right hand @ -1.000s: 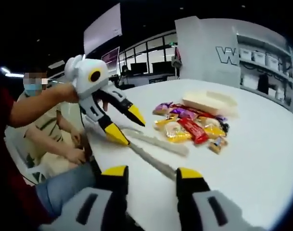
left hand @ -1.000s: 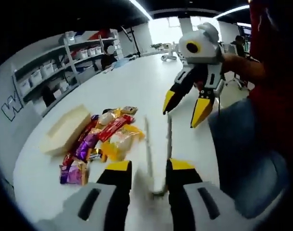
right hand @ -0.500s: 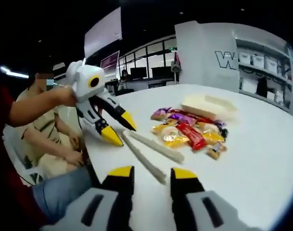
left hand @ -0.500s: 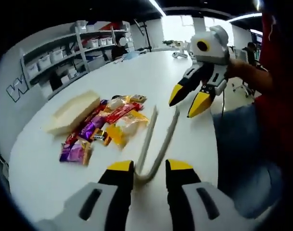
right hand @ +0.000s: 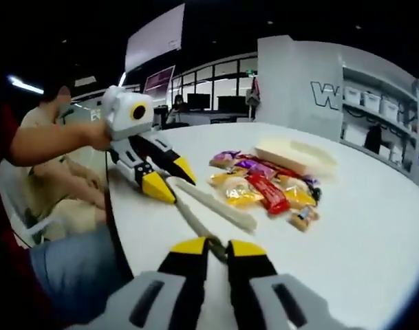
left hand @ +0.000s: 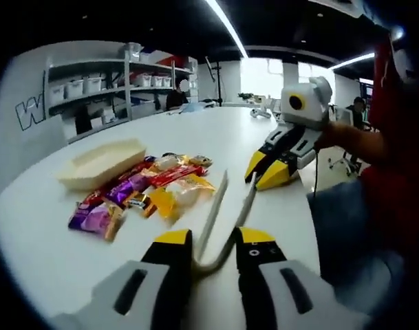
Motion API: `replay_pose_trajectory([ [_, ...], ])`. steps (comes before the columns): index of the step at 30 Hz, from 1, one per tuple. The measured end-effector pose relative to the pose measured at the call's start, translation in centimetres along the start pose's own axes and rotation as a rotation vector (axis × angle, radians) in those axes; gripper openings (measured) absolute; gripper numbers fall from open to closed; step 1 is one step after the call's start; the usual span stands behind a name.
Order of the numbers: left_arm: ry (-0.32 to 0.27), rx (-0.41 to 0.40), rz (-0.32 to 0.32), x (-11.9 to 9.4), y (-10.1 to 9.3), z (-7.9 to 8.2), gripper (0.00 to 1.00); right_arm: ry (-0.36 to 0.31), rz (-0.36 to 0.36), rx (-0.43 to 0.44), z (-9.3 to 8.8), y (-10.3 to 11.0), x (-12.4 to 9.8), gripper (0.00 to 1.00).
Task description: Place the target food into the container with the food tongs after gripping and lifting it, then release it inside without dropping or visibly crushing the food.
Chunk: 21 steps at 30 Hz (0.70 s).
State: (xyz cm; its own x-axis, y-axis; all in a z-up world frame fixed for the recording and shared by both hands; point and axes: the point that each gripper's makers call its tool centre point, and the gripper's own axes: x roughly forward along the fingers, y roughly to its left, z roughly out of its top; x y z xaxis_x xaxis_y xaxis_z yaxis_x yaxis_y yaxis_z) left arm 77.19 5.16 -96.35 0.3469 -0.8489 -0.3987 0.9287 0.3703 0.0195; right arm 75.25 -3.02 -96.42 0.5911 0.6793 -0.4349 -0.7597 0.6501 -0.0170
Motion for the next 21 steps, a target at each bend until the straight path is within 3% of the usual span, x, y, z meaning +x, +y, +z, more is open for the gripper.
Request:
replay_pose_trajectory([
  [3, -0.020, 0.012, -0.017, 0.1, 0.0, 0.1, 0.23, 0.000, 0.021, -0.018, 0.0, -0.1, 0.1, 0.04],
  [5, -0.026, 0.021, -0.052, 0.2, -0.1, 0.2, 0.22, -0.011, 0.044, -0.089, 0.0, 0.0, 0.1, 0.04],
  [10, -0.021, 0.015, -0.117, 0.3, -0.2, 0.2, 0.21, -0.034, 0.124, 0.017, -0.1, 0.3, -0.1, 0.03],
  [11, -0.014, 0.014, -0.159, 0.3, -0.7, 0.2, 0.21, -0.021, 0.160, 0.011, -0.2, 0.8, -0.3, 0.02],
  [13, -0.018, 0.058, -0.182, 0.5, -0.8, 0.2, 0.21, -0.012, 0.198, -0.025, -0.3, 1.4, -0.6, 0.02],
  [19, -0.010, 0.035, -0.201, 1.1, -0.9, 0.5, 0.21, -0.026, 0.214, -0.067, 0.2, 1.7, 0.3, 0.03],
  [21, -0.013, 0.044, -0.197, 1.2, -0.4, 0.4, 0.22, -0.013, 0.261, -0.174, 0.3, 2.1, 0.5, 0.01],
])
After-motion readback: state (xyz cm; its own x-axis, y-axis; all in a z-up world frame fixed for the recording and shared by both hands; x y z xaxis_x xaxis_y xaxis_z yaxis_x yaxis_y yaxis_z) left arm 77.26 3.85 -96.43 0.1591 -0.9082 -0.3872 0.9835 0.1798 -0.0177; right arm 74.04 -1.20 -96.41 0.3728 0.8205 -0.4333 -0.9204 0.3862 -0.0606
